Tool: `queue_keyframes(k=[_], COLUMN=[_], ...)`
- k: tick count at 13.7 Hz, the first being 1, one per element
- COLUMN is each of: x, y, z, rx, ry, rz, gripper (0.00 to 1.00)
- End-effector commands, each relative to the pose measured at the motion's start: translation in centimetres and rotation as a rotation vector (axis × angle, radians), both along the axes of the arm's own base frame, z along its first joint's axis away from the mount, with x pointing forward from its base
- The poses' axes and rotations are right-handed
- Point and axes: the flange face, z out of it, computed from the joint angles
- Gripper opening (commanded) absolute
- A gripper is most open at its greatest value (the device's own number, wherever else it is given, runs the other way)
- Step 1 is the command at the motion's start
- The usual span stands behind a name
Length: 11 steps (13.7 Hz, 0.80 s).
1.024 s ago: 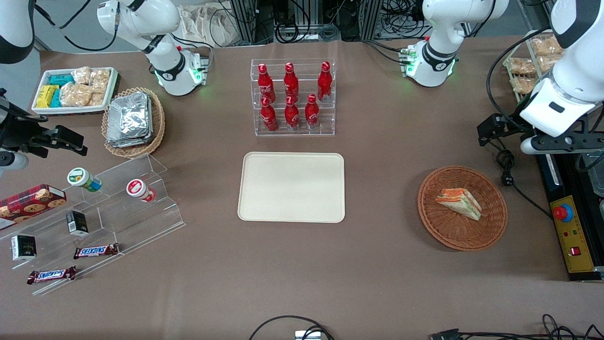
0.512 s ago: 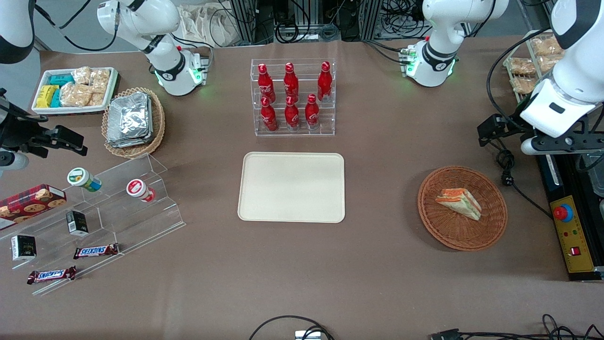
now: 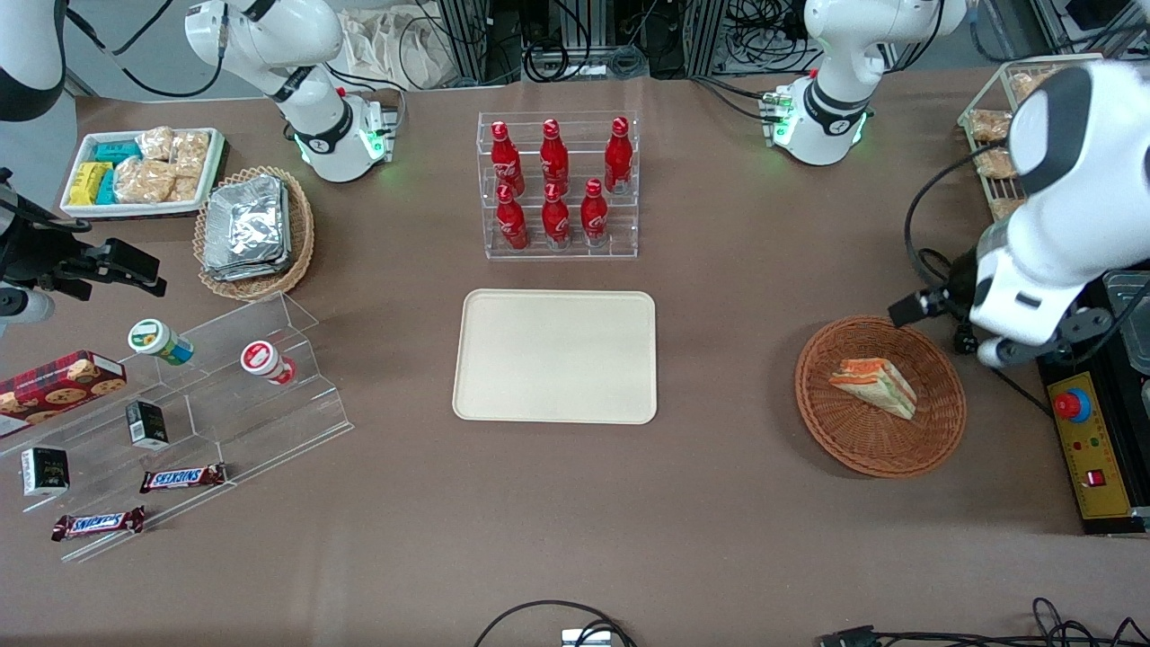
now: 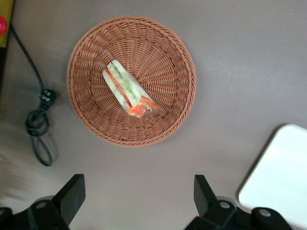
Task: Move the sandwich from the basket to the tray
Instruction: 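Move the left gripper down over the sandwich in the wicker basket, then close the left gripper on the sandwich wedge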
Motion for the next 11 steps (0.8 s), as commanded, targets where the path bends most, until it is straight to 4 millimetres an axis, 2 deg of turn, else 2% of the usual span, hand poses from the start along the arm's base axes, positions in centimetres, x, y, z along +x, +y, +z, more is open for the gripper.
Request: queue_keyframes(k=[1,2,3,7,8,9,10,11], x=[2.1,2.5,3.1,5.0,4.9,4.8,4.7,4.3], y=[0.3,0.5,1.2,1.8,1.8,2.9,4.4,4.6], z=[-5.2,-7.5,-10.9,-19.1,-20.7,-21.7,-22.3,-22.7], rx=[0.049,0.055,0.059,0.054,0.056,0.065,0.085,0.093], ry=[0.008,0.004,-0.010,-0.051,-0.042,-0.032,-0.025,-0.018], rz=[0.141,0.207,0.302,0.514,0.526,0.546,0.568,0.567], gripper=[1.00,1.00,1.00,1.00,1.00,1.00,1.00,1.00])
